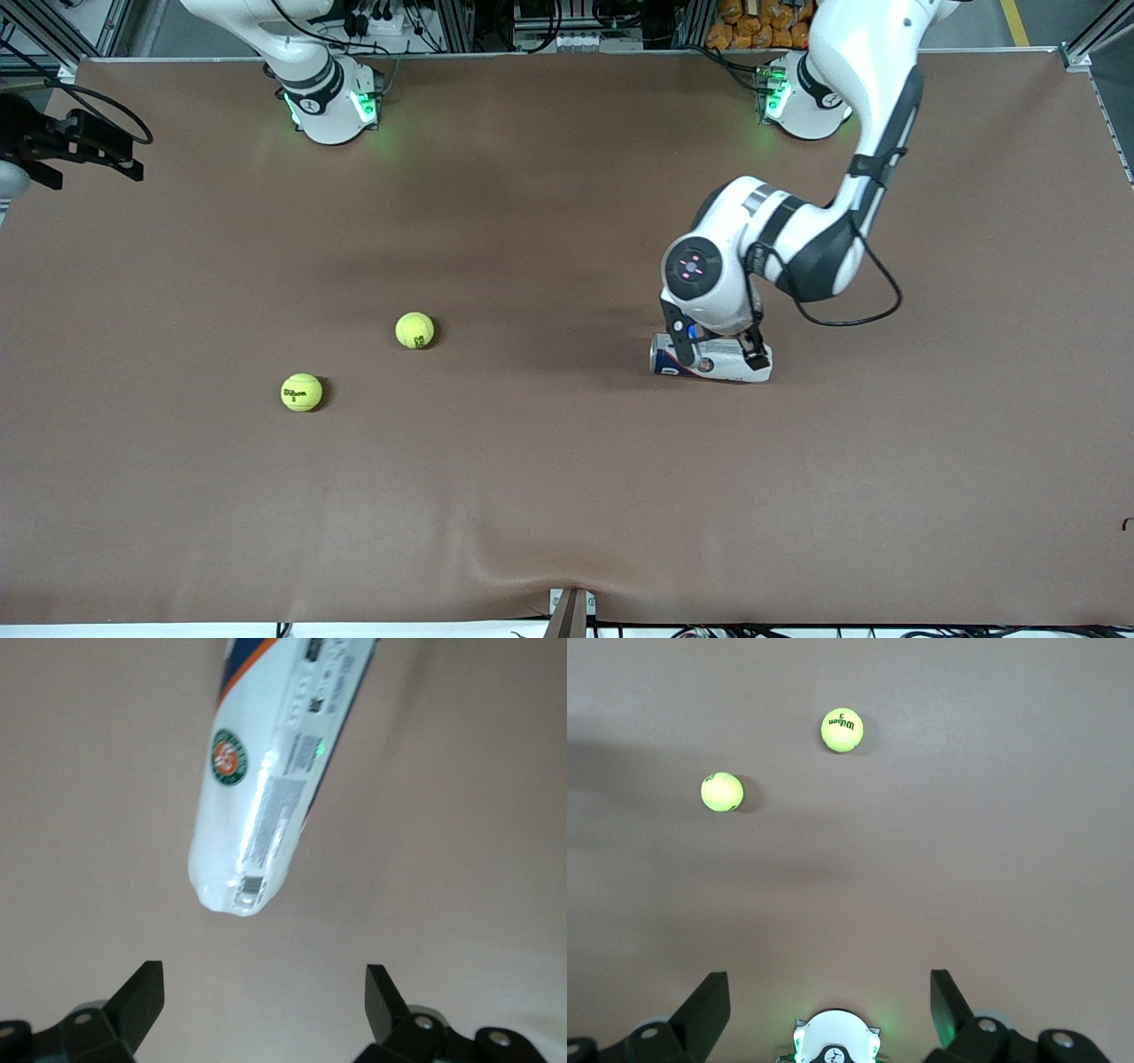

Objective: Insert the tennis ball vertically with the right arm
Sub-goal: 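Close the left gripper around the can's closed end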

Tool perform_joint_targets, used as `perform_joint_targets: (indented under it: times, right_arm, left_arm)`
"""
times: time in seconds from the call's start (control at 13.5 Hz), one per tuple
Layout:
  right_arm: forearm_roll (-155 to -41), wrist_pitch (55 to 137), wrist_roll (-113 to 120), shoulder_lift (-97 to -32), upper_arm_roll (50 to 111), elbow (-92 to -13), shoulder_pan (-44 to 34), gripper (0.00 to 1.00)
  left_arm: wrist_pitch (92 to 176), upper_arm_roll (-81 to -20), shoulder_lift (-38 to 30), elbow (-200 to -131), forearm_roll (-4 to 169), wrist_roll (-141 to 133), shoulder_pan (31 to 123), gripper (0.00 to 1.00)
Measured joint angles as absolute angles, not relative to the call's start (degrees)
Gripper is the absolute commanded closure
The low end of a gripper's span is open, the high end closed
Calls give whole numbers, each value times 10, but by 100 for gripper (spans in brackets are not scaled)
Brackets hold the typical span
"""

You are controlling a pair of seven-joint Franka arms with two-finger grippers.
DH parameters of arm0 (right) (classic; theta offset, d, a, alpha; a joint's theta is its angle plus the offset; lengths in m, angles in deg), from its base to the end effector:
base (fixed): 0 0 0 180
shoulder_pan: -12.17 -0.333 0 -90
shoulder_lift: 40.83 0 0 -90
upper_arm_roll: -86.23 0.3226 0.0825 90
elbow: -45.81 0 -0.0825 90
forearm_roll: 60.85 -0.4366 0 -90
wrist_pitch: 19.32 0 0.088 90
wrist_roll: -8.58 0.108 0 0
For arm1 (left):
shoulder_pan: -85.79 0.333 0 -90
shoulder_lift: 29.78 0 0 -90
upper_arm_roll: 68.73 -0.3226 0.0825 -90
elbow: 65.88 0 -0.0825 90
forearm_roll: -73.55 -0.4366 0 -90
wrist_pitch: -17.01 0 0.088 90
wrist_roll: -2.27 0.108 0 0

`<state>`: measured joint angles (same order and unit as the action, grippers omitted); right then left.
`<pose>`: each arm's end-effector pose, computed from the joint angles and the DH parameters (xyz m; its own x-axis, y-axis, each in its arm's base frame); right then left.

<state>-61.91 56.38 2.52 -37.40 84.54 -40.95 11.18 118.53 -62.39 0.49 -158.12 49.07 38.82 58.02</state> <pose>0.5600 -0.0051 0.6739 0.9866 0.0983 -0.1299 0.0947 -0.9949 -0.0340 0.5990 -0.3526 0.2792 0.1624 -0.8667 -0.4717 -0.9848 -0.1724 -0.0223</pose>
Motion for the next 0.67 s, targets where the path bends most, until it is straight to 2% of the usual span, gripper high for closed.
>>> perform_joint_targets:
  times: [0.67]
  right_arm:
    - [-619,563,25,-374,845,-409,112,0]
  left_arm:
    - [1232,-627,42,-1589,456,481,575,0]
